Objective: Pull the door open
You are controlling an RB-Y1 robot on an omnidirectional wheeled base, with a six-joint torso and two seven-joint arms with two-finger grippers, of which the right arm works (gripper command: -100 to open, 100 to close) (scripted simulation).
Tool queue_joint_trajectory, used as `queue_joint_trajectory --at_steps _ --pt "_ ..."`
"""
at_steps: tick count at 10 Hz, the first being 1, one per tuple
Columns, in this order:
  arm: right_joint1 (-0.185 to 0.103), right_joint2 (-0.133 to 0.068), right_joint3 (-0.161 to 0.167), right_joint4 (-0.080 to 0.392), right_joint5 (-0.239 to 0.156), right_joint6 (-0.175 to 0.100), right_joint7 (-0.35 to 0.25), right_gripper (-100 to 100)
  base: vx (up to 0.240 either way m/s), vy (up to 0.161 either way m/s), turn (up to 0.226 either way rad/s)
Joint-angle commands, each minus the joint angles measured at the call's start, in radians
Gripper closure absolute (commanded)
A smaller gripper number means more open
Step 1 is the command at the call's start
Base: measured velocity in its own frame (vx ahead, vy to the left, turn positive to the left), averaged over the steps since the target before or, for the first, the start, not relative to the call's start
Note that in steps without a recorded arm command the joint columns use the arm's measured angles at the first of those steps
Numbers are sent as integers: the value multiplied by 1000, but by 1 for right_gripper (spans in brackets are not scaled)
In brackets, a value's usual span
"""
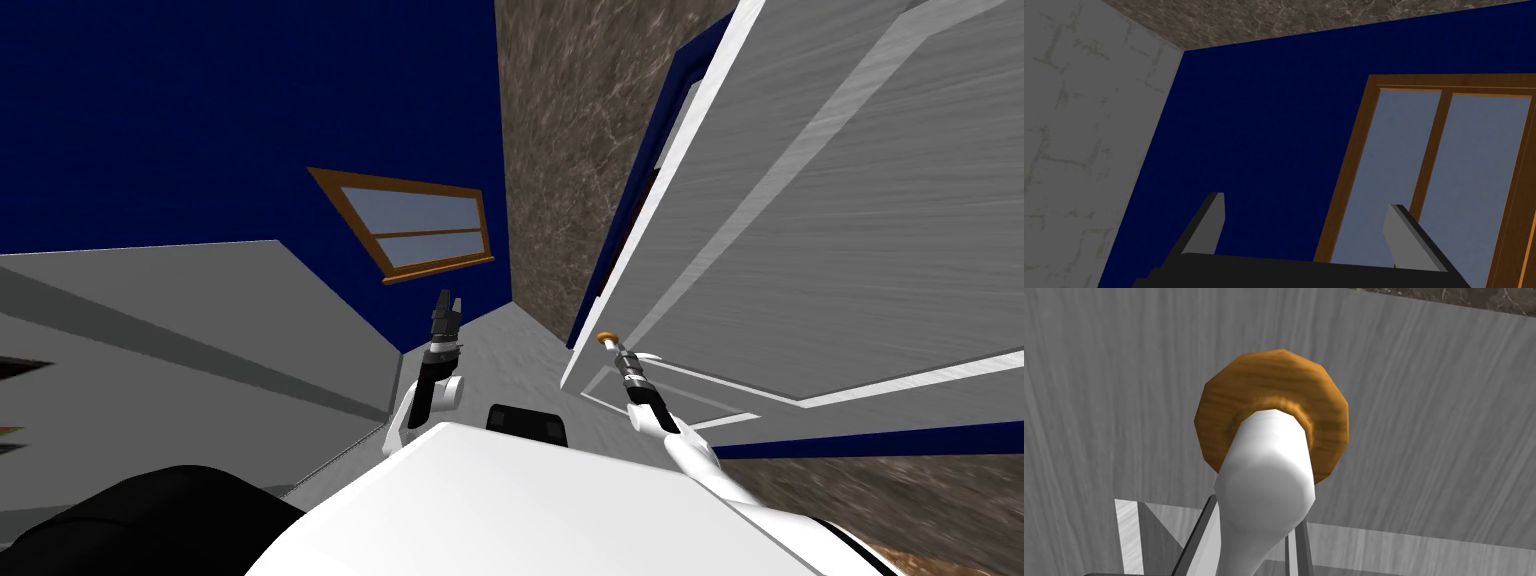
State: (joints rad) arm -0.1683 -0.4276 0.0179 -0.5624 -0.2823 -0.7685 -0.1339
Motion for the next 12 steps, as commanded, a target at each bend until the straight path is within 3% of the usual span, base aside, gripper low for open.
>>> queue_joint_trajectory --at_steps 1,4,12 --pt "4 -4 12 -8 -4 -2 -1 100 -209 -41 113" --pt "2 -7 19 -3 -7 -5 -5 100 -160 -23 64" --pt "43 -53 105 -37 27 -51 -89 100 -190 -55 88"
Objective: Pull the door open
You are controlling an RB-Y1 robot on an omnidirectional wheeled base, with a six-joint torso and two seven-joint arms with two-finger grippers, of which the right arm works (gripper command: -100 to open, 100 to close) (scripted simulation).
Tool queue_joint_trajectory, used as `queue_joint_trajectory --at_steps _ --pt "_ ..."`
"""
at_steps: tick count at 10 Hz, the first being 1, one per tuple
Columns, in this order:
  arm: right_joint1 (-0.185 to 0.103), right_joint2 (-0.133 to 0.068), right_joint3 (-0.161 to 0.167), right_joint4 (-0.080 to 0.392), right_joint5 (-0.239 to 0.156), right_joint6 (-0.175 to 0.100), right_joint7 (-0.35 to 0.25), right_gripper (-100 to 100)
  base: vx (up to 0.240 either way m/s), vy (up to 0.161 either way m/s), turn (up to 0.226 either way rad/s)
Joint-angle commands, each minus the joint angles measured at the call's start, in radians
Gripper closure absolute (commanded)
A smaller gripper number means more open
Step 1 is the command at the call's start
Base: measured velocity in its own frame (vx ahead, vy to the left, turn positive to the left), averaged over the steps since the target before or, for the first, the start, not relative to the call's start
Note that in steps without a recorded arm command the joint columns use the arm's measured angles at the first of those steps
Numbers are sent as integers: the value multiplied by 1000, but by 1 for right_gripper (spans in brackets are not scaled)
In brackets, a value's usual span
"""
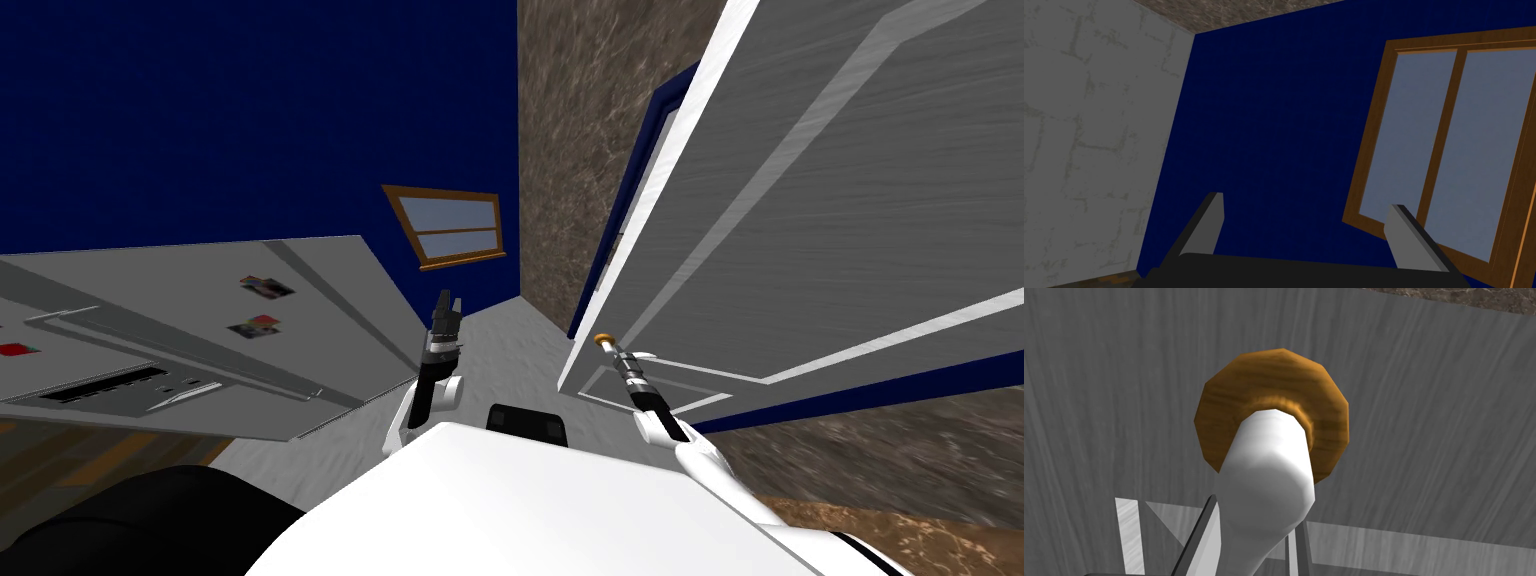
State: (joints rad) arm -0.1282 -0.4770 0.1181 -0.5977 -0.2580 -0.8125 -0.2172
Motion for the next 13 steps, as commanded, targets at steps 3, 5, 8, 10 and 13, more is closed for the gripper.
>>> queue_joint_trajectory --at_steps 3,5,8,10,13 --pt "9 -8 16 -6 6 -9 -15 100 -129 -42 46" --pt "6 -4 18 -1 4 -8 -13 100 -154 -50 136" --pt "2 -3 18 2 3 -7 -11 100 -12 -12 34" --pt "2 -3 18 2 3 -7 -11 100 0 0 0" --pt "0 -2 18 4 2 -7 -10 100 -14 -13 19"
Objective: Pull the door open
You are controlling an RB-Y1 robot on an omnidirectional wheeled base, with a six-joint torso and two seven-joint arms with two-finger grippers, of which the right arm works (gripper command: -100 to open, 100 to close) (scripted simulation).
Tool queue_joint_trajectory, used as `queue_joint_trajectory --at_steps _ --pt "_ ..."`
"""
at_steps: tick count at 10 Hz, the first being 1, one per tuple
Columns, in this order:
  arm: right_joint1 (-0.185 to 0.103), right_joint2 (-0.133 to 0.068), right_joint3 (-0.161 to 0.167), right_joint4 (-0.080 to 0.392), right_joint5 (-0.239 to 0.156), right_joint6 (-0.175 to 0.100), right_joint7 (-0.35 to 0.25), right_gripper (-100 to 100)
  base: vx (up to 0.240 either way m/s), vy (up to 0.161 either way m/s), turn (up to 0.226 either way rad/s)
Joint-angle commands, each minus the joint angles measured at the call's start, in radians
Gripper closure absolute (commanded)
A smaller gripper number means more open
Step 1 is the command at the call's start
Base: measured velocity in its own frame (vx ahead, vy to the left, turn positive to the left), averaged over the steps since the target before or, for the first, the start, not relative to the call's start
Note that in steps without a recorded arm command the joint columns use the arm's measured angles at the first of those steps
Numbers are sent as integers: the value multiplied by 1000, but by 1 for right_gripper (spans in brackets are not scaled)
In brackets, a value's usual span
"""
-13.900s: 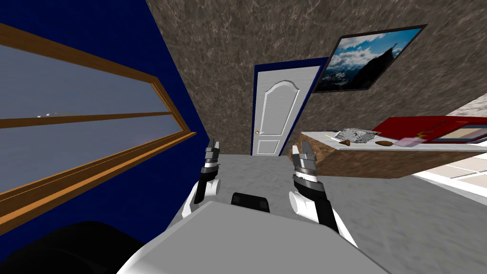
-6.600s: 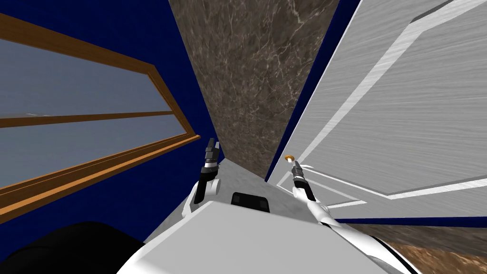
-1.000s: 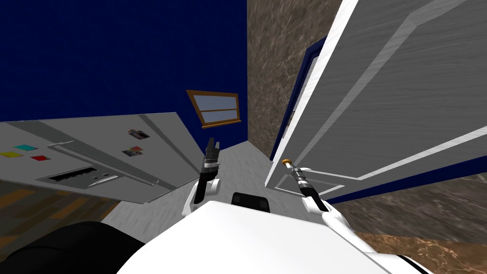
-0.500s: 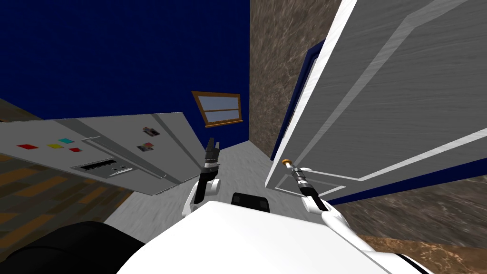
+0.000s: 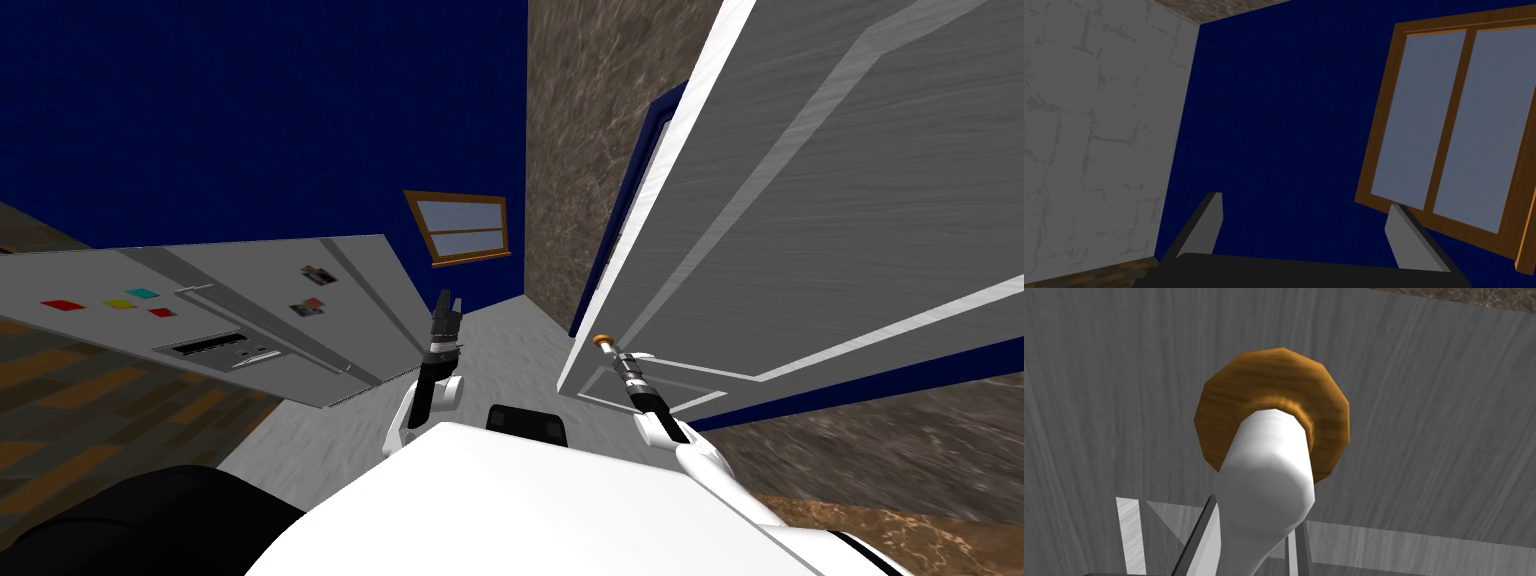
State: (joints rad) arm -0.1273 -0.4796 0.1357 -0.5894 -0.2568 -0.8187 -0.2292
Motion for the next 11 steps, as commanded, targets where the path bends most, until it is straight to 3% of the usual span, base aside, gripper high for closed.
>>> queue_joint_trajectory --at_steps 1,7,8,11 --pt "-1 0 0 -4 1 -1 2 100 -1 -4 -12" --pt "-1 0 0 -4 1 -1 2 100 0 -1 -3" --pt "12 -14 20 -8 5 -20 -17 100 0 0 0" --pt "12 -14 20 -8 5 -20 -17 100 0 0 0"
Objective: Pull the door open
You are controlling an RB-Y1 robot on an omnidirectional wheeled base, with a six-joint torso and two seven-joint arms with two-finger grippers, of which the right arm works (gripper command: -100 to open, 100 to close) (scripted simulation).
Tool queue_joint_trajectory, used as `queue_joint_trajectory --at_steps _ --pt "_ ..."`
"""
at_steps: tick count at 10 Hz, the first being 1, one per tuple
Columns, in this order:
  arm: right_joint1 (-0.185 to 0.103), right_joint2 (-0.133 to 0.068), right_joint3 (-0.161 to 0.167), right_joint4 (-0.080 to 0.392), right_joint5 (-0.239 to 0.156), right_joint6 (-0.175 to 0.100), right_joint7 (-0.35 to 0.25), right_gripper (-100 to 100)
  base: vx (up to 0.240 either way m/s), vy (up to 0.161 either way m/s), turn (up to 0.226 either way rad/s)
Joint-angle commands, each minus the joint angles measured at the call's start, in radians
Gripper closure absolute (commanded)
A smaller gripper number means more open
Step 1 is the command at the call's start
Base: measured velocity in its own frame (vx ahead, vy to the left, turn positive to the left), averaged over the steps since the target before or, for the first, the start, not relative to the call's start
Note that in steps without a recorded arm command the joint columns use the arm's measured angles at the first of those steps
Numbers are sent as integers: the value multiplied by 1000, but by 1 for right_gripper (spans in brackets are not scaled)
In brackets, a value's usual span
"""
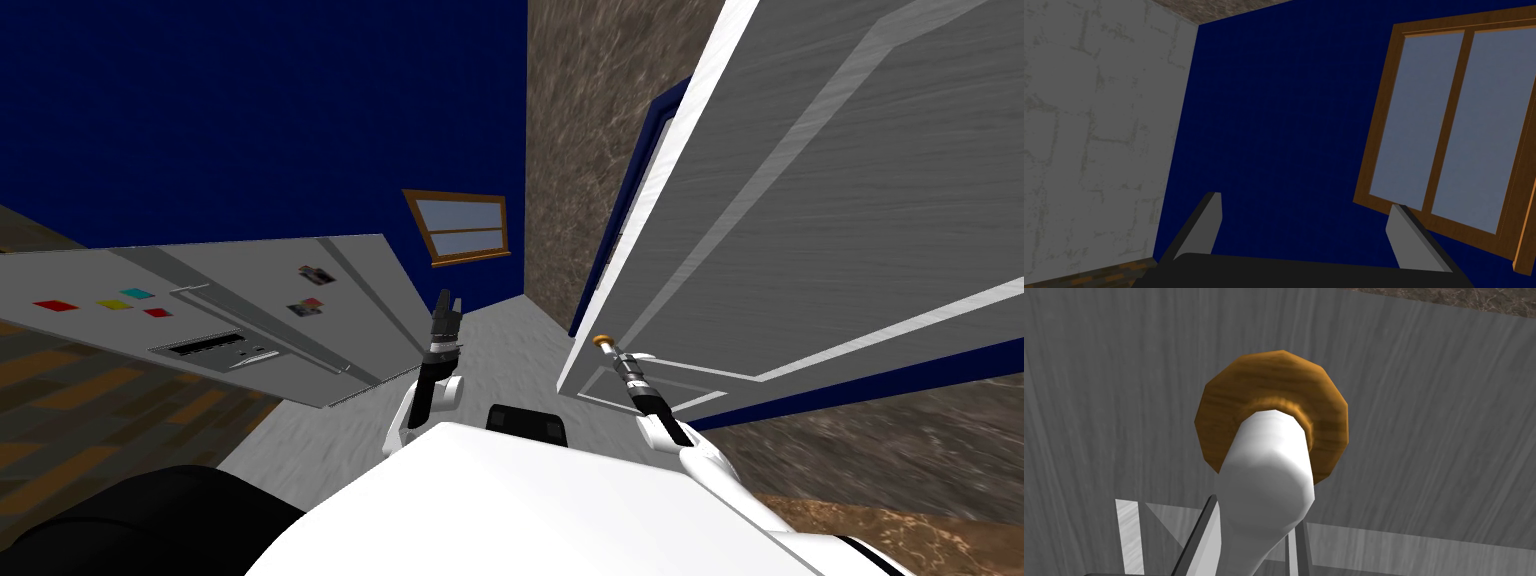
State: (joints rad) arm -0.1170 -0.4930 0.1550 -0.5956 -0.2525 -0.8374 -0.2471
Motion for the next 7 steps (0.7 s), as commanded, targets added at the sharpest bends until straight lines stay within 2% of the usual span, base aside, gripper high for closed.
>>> queue_joint_trajectory --at_steps 1,6,7 --pt "1 0 1 -2 1 -1 1 100 0 6 17" --pt "1 0 1 -2 1 -1 1 100 0 0 1" --pt "14 -15 17 -9 4 -17 -15 100 0 0 0"
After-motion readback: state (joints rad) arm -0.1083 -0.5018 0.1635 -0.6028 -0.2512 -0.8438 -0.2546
